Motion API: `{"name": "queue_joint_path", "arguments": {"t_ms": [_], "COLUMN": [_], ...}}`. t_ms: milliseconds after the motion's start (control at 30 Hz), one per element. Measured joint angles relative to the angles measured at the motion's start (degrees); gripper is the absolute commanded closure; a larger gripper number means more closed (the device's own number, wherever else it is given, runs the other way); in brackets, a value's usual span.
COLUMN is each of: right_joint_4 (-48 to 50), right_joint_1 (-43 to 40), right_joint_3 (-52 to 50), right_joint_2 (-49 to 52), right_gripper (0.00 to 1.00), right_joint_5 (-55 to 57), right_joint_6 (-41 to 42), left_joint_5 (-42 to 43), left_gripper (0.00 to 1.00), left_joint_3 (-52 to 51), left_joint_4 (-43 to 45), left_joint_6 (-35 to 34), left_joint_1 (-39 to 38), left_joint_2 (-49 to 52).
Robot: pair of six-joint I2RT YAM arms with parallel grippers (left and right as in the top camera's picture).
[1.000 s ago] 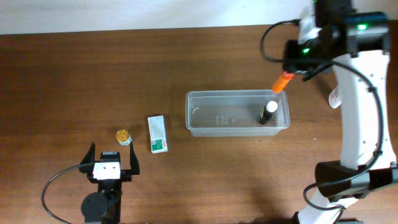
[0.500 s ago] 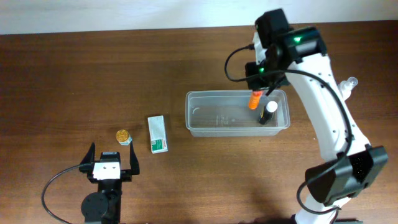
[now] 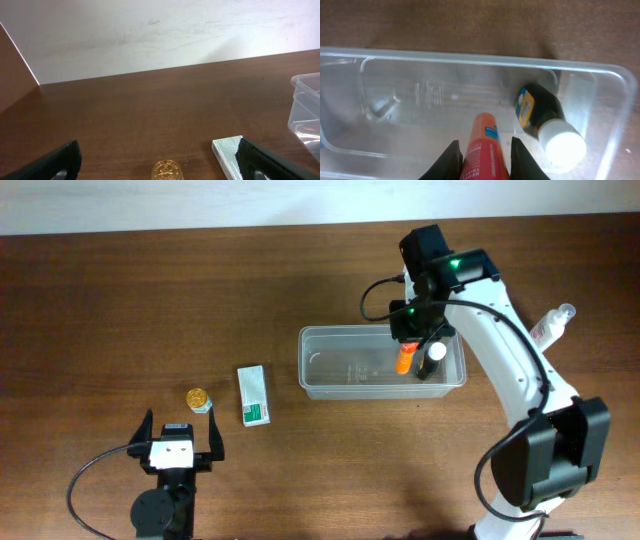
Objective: Pack container
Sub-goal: 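Lower the orange tube into the container beside the bottle, release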
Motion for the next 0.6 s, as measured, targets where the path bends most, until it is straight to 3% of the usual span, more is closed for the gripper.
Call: {"name": "queue_joint_path", "arguments": {"t_ms": [600], "right_joint_4": [13.49], "right_joint_1": [0.00], "right_joint_3": [-10.95], "right_joint_2": [0.02], "right_gripper": [0.77], "right_joint_5": [1.22], "right_joint_6": [3.76], "left_joint_5": [0.00], "left_gripper": [0.01], "left_joint_3": [0.00], "left_joint_4": [0.00], "left_joint_6": [0.02], "left_joint_1": [0.00], "left_joint_2": [0.00]}}
